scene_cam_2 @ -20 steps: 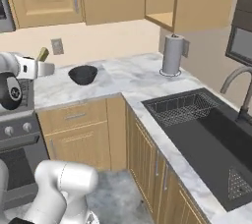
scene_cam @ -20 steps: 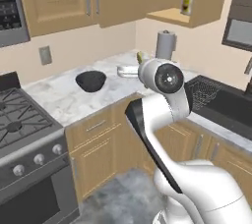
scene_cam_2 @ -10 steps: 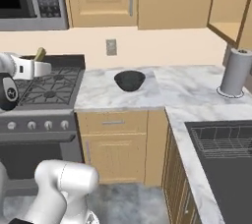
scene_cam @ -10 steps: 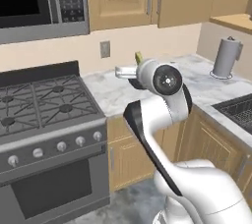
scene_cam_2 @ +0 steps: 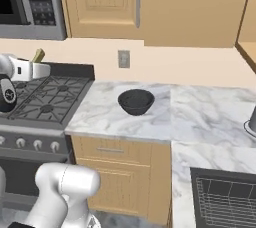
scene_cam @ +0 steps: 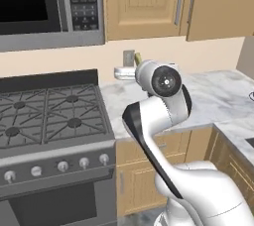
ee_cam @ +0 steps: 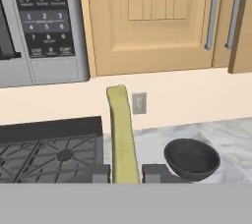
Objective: Pick the egg and butter from the fridge and place them by the bowl for mixing.
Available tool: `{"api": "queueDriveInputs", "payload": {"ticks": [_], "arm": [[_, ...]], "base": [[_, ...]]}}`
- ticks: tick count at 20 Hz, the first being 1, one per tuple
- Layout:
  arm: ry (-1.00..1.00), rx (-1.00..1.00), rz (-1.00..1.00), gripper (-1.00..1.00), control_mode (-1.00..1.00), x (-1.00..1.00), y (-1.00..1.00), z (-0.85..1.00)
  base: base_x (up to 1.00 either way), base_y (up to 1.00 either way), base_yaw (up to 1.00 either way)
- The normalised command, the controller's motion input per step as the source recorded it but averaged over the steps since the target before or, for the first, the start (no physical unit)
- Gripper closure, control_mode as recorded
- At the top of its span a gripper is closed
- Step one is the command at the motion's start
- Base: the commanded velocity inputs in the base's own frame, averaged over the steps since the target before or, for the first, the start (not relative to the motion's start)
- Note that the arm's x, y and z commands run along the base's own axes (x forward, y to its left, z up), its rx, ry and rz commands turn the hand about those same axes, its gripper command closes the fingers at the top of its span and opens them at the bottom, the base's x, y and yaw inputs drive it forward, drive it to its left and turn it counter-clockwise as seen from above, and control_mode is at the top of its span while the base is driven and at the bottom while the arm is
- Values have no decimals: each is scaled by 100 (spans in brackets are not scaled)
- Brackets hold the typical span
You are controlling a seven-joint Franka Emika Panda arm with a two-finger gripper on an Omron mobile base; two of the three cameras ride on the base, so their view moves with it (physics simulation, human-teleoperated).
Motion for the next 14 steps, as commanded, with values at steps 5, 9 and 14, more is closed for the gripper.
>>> {"api": "queueDriveInputs", "payload": {"ticks": [5,9,14], "arm": [[0,0,0,100,100,0,0,0],[0,0,0,100,100,0,0,0],[9,17,-1,100,-100,9,-14,-3]], "base": [[27,-57,24],[2,-37,9],[0,0,0]]}}
